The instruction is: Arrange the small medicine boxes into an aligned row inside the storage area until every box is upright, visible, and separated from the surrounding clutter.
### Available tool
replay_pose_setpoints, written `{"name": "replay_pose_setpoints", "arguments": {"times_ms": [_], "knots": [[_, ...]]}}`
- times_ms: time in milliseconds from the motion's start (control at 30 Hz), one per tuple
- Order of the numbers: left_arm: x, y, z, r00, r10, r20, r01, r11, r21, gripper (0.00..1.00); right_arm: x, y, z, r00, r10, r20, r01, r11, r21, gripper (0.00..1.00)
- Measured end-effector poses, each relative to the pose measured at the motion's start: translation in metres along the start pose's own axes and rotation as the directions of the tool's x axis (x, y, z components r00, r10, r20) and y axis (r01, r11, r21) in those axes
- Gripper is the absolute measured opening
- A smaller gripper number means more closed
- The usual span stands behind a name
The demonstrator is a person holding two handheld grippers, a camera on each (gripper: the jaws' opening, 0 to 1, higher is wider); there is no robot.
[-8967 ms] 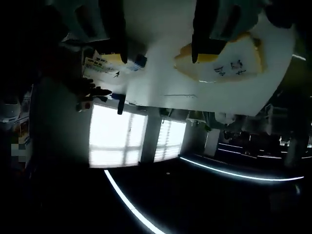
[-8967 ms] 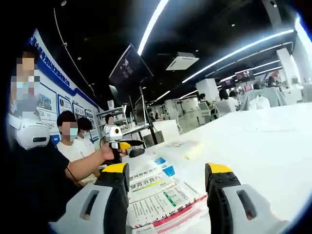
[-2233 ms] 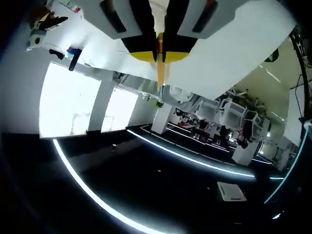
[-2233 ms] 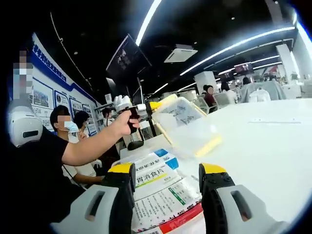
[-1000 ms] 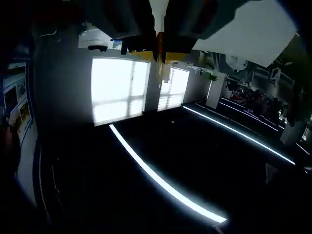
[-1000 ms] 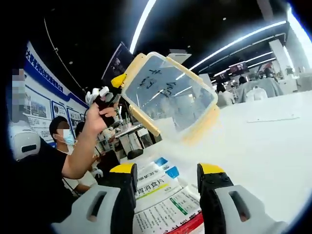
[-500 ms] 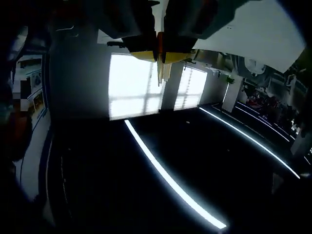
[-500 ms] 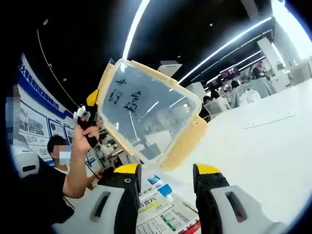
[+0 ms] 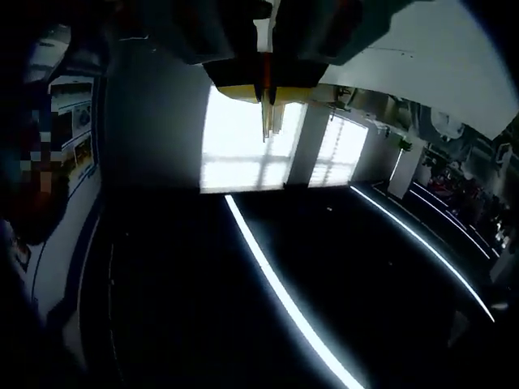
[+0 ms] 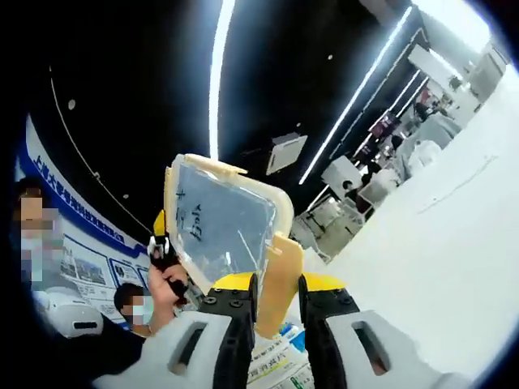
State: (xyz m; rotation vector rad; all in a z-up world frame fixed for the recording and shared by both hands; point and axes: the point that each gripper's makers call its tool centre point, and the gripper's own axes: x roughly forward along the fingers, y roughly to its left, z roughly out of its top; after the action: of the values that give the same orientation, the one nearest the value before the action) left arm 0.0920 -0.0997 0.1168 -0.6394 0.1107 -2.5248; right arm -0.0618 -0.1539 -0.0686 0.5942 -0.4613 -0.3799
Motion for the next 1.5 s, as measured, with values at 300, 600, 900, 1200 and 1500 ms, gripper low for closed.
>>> {"name": "replay_pose_setpoints", "arguments": {"times_ms": [300, 600, 900, 1200, 1500], "knots": [[-0.002, 0.003, -0.006, 1.000, 0.002, -0.001, -0.002, 1.000, -0.025, 0.01, -0.009, 0.002, 0.003, 0.999, 0.035, 0.015, -0.035, 0.999, 0.031, 0.04], [-0.010, 0.013, -0.016, 0.999, 0.028, -0.021, -0.029, 0.999, -0.045, 0.02, -0.030, -0.001, 0.016, 0.999, 0.029, 0.019, -0.030, 0.996, 0.078, 0.03], [-0.026, 0.030, -0.039, 0.995, 0.073, -0.067, -0.080, 0.991, -0.107, 0.02, -0.058, 0.011, 0.037, 1.000, 0.012, 0.027, -0.015, 0.996, 0.090, 0.03], [-0.037, 0.035, -0.058, 0.987, 0.091, -0.131, -0.109, 0.985, -0.135, 0.02, -0.061, 0.010, 0.041, 0.999, -0.014, 0.039, 0.010, 0.993, 0.117, 0.03], [-0.058, 0.033, -0.092, 0.968, 0.079, -0.237, -0.145, 0.949, -0.278, 0.02, -0.066, 0.024, 0.045, 0.998, -0.049, 0.037, 0.043, 0.986, 0.159, 0.03]]}}
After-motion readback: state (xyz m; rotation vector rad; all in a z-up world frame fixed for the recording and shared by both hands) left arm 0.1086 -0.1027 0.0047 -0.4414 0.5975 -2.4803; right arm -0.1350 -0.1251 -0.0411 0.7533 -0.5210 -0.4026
